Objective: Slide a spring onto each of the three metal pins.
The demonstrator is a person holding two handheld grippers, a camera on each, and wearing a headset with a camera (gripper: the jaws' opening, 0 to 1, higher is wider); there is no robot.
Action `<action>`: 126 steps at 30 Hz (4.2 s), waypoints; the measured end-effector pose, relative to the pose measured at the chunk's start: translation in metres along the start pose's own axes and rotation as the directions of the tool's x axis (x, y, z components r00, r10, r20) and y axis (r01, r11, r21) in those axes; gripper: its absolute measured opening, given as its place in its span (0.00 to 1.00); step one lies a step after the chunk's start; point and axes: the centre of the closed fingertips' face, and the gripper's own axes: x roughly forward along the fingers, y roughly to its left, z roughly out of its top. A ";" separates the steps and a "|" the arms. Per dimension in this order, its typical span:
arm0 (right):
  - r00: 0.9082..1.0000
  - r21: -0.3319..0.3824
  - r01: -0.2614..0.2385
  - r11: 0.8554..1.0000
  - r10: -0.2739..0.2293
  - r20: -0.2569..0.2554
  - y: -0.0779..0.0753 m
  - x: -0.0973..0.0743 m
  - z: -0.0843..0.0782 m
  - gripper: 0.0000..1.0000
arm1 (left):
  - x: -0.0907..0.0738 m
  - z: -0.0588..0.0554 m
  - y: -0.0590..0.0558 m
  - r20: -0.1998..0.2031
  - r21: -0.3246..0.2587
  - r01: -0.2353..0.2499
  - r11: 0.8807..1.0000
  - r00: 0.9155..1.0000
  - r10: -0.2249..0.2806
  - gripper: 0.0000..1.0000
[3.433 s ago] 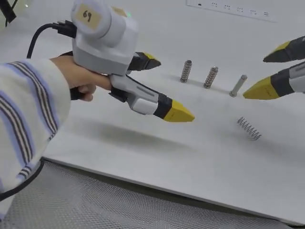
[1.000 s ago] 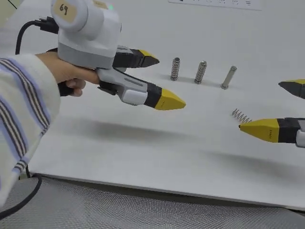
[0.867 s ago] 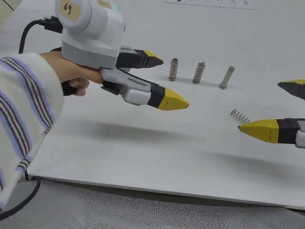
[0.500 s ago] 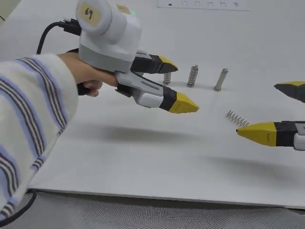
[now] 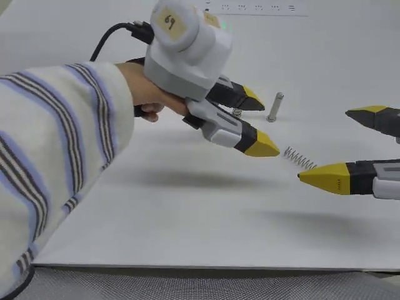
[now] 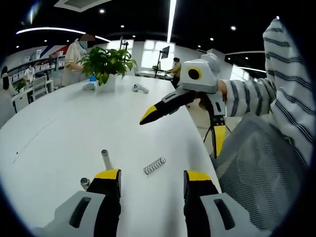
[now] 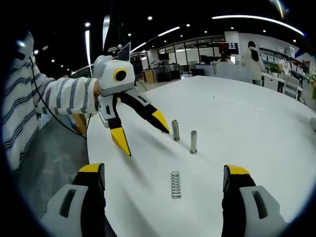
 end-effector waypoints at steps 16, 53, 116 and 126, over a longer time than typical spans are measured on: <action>0.999 -0.003 -0.018 1.000 0.018 -0.038 0.003 -0.001 -0.009 0.95 | 0.041 0.002 -0.008 -0.058 0.088 0.088 0.992 0.995 -0.083 0.40; 0.999 0.011 -0.030 1.000 0.030 -0.027 -0.004 -0.001 -0.012 0.93 | 0.060 -0.038 -0.007 -0.303 0.306 0.190 0.933 0.948 -0.094 0.03; 0.986 -0.063 -0.140 0.988 0.134 -0.096 0.016 0.015 -0.012 0.71 | -0.047 -0.056 -0.027 -0.227 0.006 -0.028 1.000 0.973 0.029 0.02; 0.959 -0.093 -0.278 0.956 0.271 -0.083 0.044 0.027 0.001 0.59 | -0.059 -0.064 -0.029 -0.237 -0.028 -0.064 0.998 0.970 0.055 0.02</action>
